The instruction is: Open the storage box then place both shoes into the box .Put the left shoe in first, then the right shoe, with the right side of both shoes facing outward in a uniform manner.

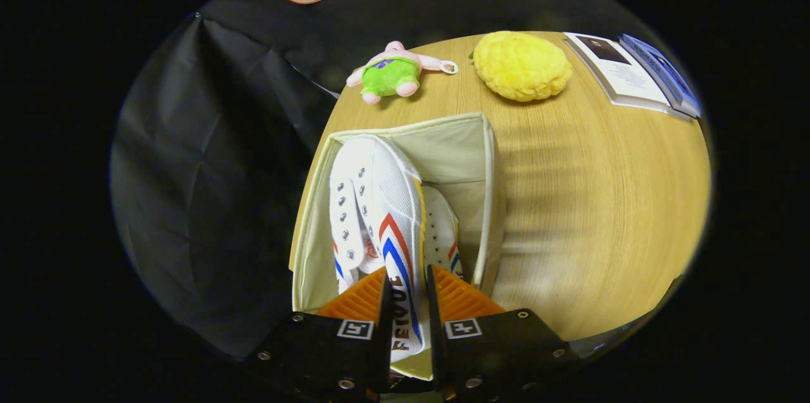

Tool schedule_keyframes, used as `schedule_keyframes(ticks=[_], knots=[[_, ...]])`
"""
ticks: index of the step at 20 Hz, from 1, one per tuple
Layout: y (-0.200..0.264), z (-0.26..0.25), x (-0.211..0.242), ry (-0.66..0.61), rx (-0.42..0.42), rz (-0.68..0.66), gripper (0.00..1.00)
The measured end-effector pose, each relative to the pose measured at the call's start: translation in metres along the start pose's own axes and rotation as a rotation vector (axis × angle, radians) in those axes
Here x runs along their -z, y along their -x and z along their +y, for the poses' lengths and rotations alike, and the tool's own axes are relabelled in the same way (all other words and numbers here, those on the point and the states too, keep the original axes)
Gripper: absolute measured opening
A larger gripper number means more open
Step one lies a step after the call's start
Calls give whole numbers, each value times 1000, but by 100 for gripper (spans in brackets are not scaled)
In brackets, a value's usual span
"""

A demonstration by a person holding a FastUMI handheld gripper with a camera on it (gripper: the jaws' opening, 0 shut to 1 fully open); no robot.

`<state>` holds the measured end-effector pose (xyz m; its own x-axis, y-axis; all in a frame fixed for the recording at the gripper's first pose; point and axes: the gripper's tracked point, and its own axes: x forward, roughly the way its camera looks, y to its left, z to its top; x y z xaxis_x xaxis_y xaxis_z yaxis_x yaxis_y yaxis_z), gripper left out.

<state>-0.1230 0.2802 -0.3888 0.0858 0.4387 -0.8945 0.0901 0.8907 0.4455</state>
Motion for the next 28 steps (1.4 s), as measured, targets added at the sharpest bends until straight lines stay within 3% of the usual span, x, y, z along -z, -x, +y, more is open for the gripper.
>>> schedule_keyframes(ticks=[3,6,11,17,28], knots=[[16,15,-9,-18,-68,-45,53],[45,17,-35,10,-90,-140,65],[101,-5,-81,87,-42,-340,83],[197,-43,-138,179,52,-654,95],[412,-110,-199,358,309,-1291,98]])
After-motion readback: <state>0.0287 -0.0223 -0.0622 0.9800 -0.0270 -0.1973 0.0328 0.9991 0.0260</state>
